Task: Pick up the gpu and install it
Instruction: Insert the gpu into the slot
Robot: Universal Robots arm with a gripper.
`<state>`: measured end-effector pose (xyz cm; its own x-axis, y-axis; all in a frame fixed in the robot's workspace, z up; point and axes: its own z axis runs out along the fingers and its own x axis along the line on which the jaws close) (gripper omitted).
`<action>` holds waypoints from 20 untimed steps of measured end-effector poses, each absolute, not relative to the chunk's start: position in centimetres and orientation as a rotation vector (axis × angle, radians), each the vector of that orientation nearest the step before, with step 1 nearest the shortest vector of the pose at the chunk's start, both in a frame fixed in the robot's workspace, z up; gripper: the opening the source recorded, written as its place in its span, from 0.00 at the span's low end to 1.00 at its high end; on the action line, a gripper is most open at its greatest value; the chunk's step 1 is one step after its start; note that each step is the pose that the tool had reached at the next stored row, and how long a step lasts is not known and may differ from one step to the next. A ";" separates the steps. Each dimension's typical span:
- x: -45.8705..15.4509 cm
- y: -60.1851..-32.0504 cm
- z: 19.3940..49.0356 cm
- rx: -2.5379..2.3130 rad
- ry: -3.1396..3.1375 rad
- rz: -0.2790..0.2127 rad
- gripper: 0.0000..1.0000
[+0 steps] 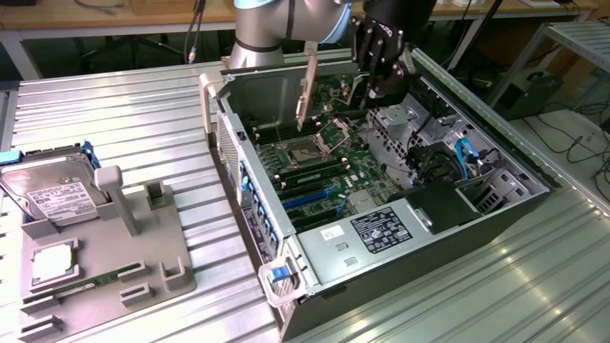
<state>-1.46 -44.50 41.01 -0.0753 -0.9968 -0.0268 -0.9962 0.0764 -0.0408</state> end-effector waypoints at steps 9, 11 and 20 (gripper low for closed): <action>-1.5 -44.5 39.7 -2.163 2.206 -0.014 0.28; -1.6 -44.5 39.4 -2.176 2.186 -0.006 0.28; -1.8 -44.3 37.5 -2.182 2.181 -0.006 0.28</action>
